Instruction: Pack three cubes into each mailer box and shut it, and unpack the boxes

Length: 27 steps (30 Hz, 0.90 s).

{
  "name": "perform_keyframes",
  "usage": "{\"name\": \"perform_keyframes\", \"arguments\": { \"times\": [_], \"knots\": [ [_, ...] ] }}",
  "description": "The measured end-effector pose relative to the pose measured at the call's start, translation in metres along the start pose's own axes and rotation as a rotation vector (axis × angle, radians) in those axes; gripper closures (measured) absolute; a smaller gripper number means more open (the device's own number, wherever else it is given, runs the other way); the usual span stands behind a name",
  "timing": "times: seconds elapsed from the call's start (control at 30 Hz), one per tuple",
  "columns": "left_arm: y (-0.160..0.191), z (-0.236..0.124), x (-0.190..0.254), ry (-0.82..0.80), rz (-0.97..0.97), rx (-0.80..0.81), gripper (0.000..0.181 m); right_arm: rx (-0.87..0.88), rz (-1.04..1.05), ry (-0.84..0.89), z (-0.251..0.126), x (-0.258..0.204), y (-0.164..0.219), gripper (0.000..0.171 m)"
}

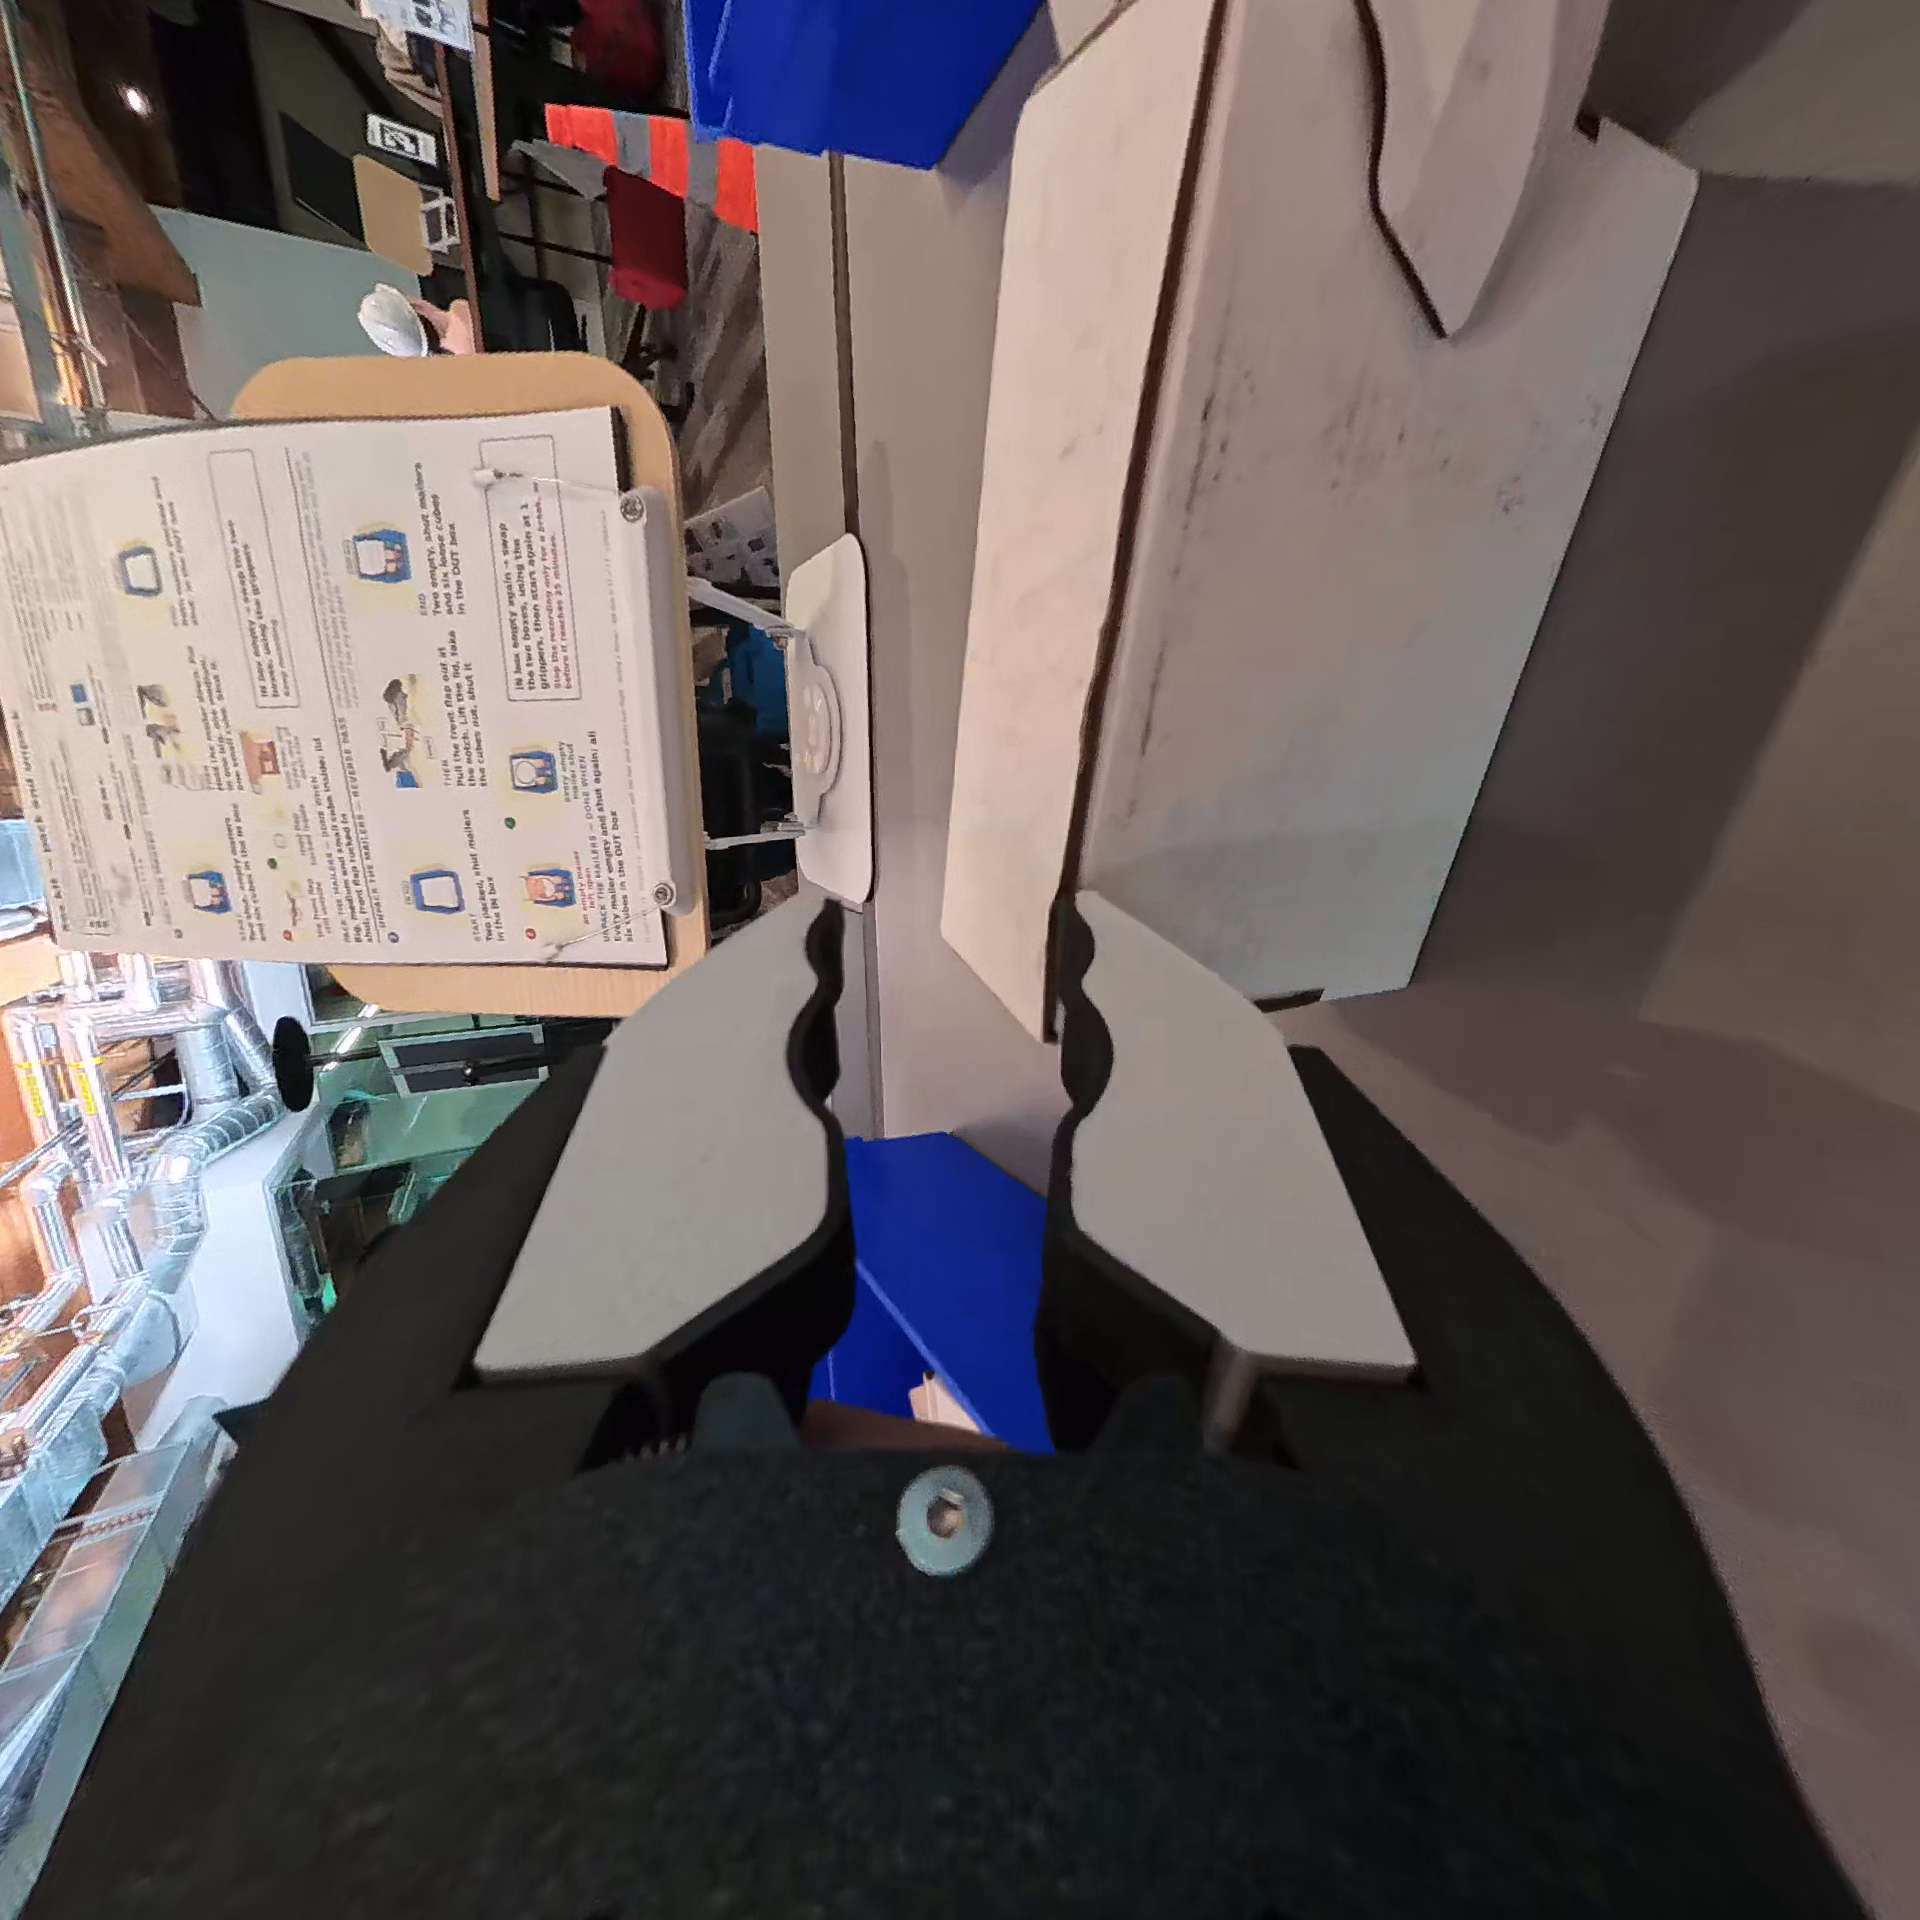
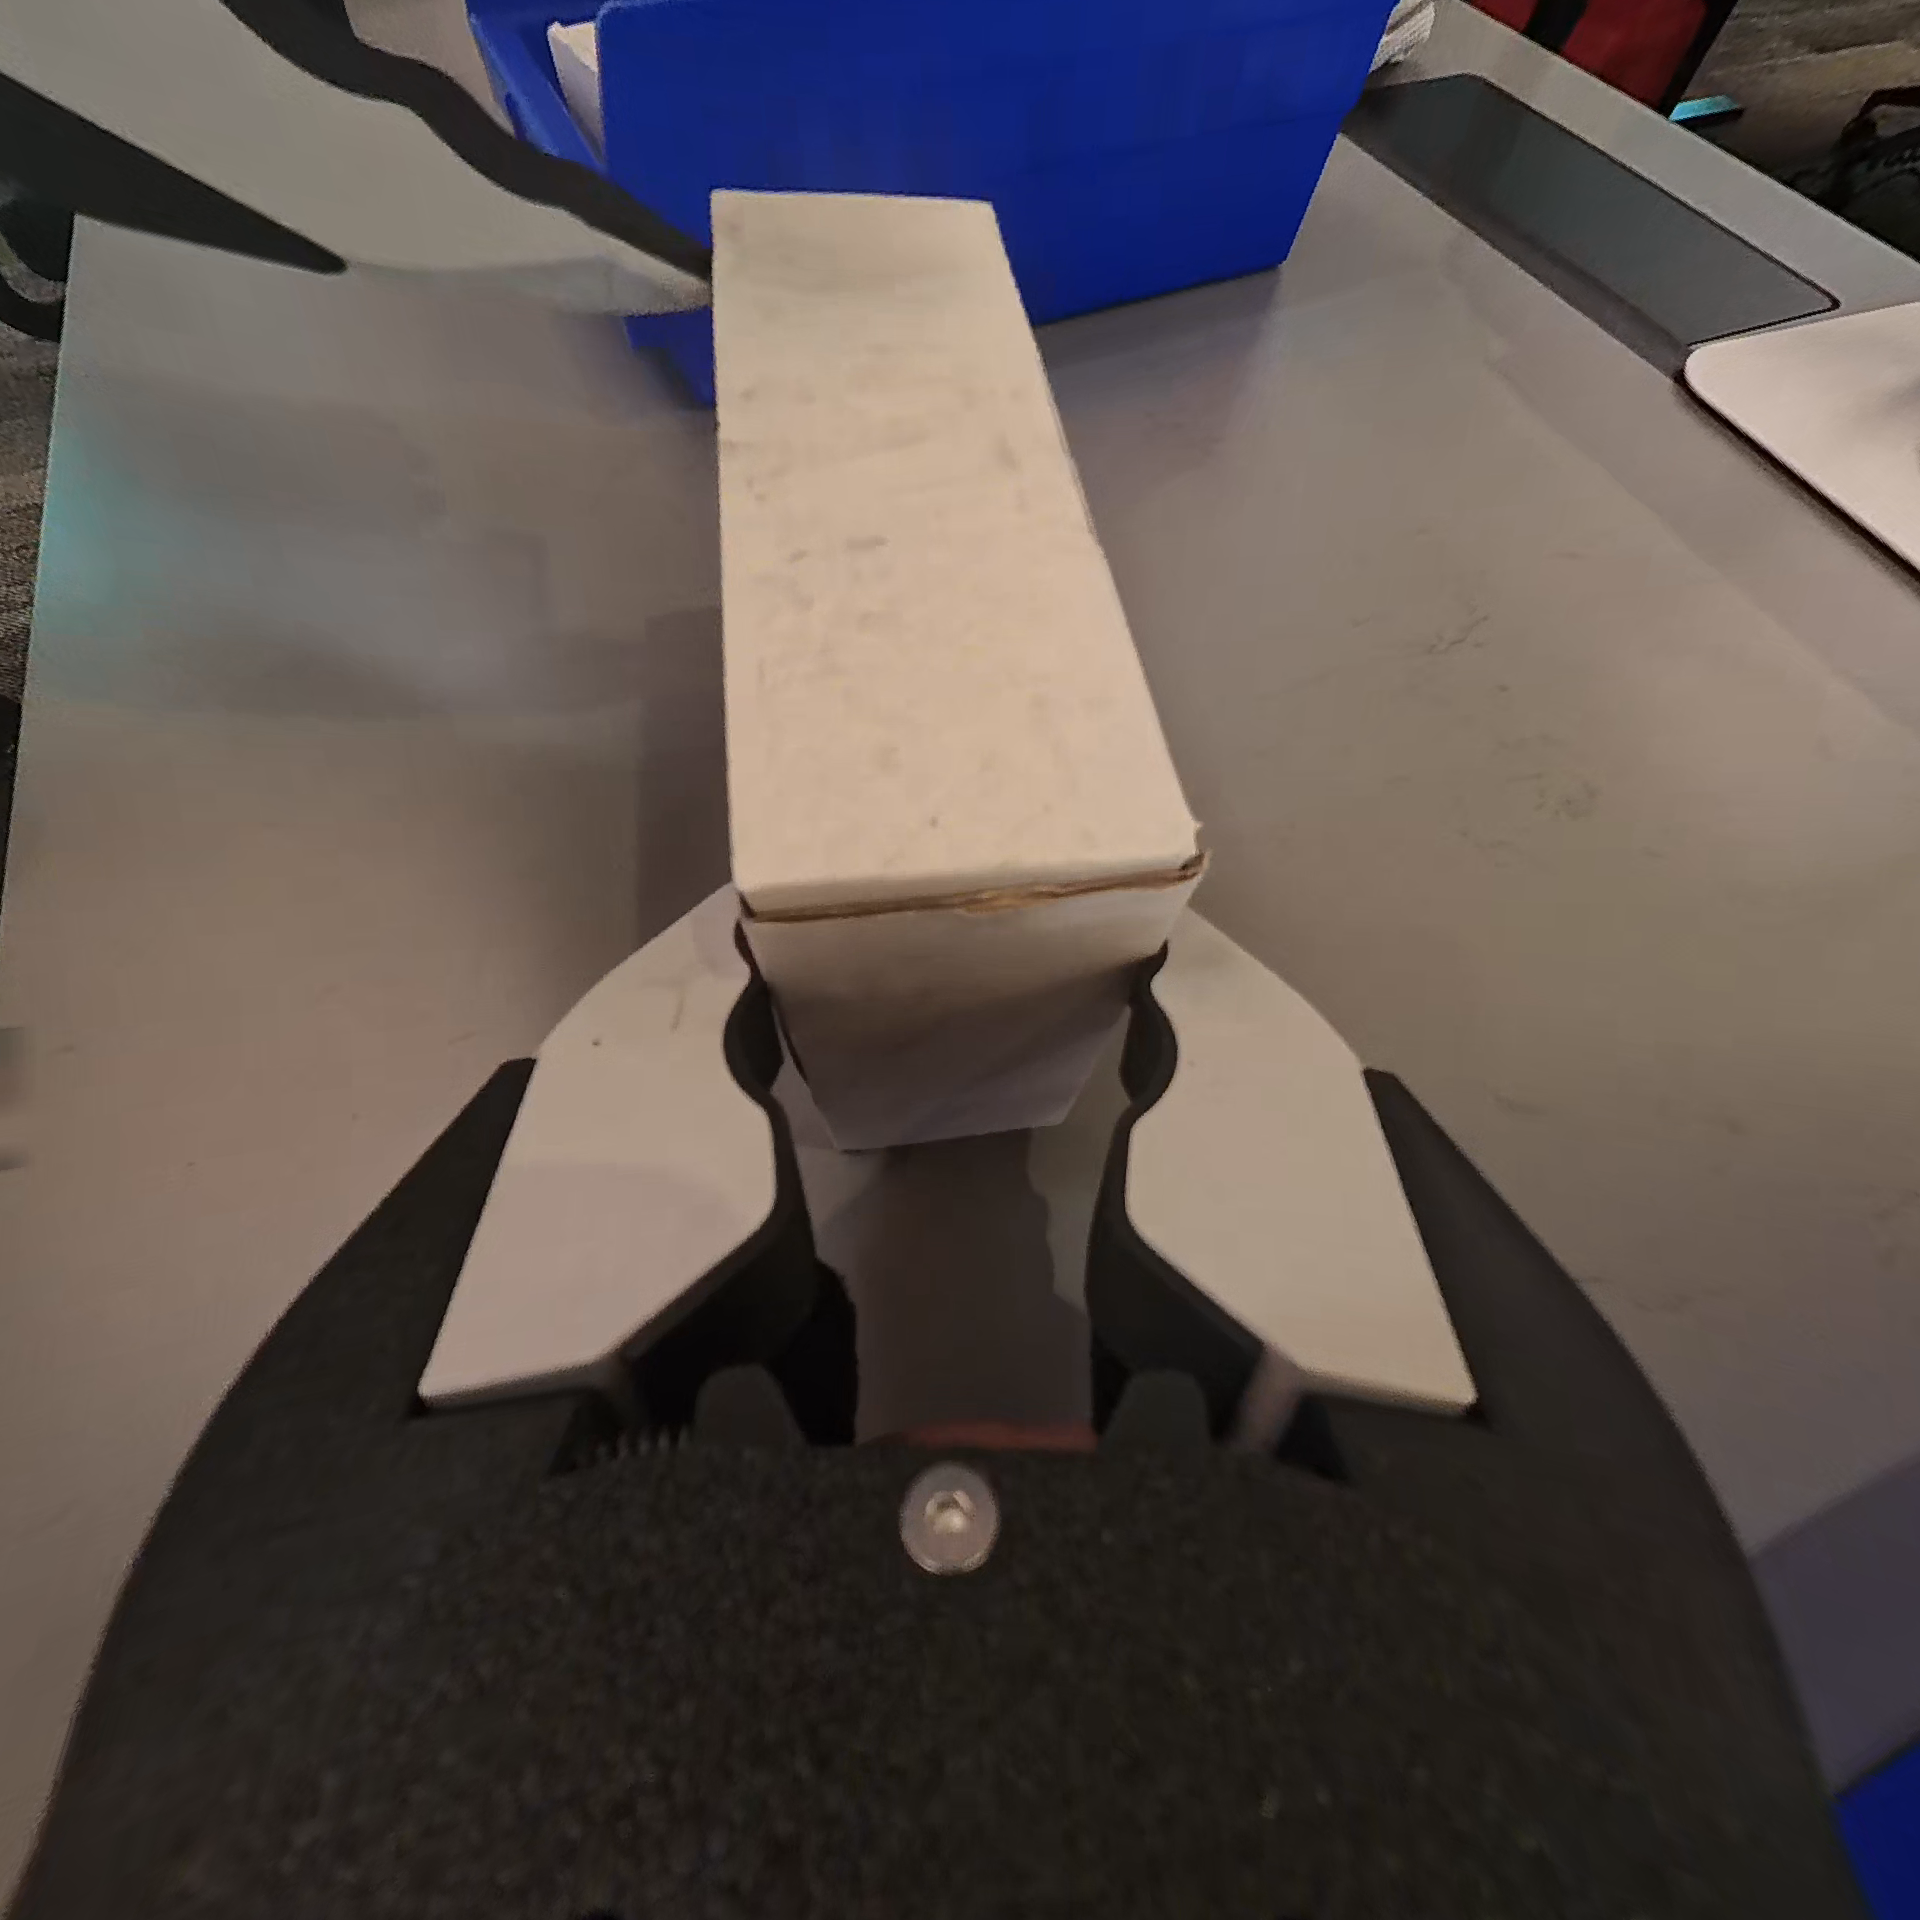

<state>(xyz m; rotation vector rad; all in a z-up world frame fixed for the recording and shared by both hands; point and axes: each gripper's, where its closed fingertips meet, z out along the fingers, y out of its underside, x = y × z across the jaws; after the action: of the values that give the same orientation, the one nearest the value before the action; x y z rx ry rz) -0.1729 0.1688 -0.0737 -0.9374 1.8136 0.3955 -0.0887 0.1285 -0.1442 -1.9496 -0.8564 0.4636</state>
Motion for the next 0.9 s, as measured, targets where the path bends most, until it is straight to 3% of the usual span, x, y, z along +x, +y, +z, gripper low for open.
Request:
{"name": "perform_keyframes", "arguments": {
  "times": [0.03,0.13,0.2,0.53,0.77,0.9],
  "knots": [
    [-0.005,0.000,0.001,0.006,-0.009,0.024,0.142,0.000,-0.004,-0.002,0.000,-0.001,0.000,0.107],
    [-0.034,-0.001,0.009,0.047,-0.056,0.132,0.112,0.000,-0.042,-0.045,0.007,-0.015,-0.005,0.107],
    [-0.039,0.004,0.010,0.029,-0.013,0.086,0.109,-0.024,-0.026,-0.020,0.011,-0.014,-0.006,0.106],
    [-0.042,-0.002,-0.004,-0.006,0.001,0.087,0.120,-0.008,0.002,-0.016,0.005,-0.009,-0.003,0.106],
    [-0.042,-0.001,-0.007,0.005,0.033,0.064,0.112,-0.019,-0.021,-0.005,0.006,-0.010,-0.003,0.106],
    [-0.044,0.001,-0.002,-0.035,0.088,0.055,0.127,-0.036,-0.004,-0.007,0.005,-0.011,-0.002,0.107]
  ]
}}
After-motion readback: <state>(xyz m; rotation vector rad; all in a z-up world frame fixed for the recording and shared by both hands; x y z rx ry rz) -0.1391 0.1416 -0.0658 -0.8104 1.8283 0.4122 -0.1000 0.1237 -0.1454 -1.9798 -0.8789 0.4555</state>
